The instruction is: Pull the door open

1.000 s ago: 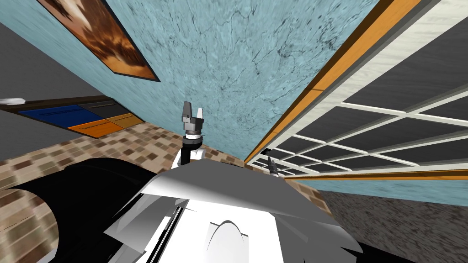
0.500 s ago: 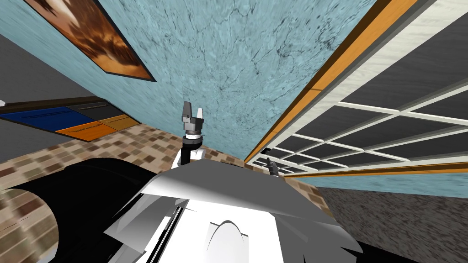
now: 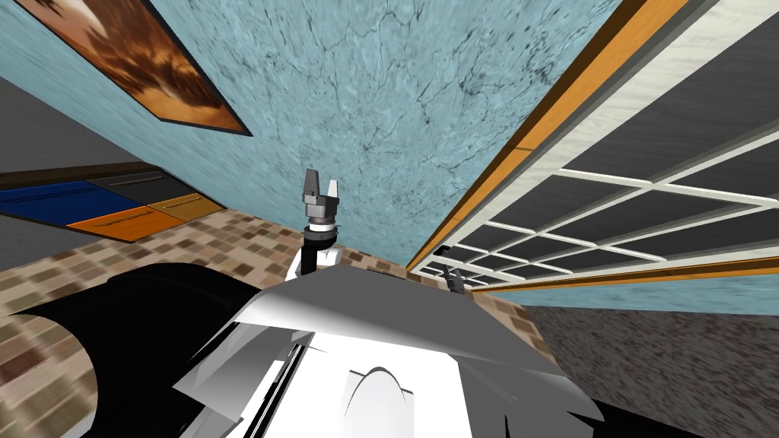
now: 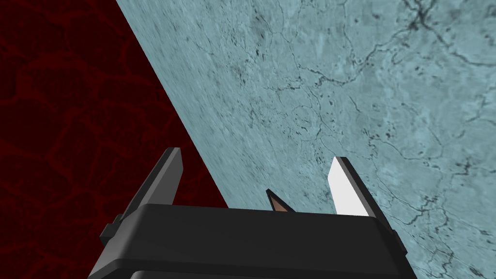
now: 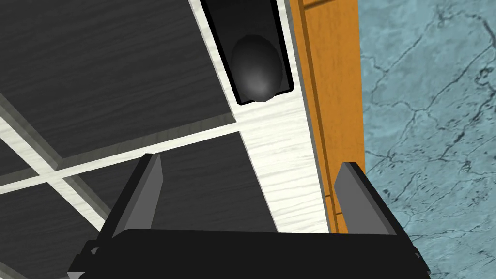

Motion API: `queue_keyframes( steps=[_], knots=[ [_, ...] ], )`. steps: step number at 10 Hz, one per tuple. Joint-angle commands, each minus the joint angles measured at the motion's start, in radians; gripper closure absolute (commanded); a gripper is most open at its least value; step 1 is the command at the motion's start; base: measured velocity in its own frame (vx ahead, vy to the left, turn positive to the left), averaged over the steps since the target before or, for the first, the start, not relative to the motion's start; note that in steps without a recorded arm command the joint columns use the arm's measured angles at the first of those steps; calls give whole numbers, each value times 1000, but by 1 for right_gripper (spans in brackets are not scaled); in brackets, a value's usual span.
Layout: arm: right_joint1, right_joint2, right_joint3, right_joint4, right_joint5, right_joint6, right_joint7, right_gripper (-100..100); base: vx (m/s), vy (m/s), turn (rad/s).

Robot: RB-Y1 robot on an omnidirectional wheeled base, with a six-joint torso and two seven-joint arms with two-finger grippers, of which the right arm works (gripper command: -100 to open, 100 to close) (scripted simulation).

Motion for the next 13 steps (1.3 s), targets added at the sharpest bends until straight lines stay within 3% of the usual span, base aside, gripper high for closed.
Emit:
queue_keyframes(
  steps=[1,13],
  knots=[
    [6,-2,-3,4,13,-10,50,-100,6,20,-53],
    [46,-14,-19,-6,81,-44,313,-100,5,20,-43]
  ],
)
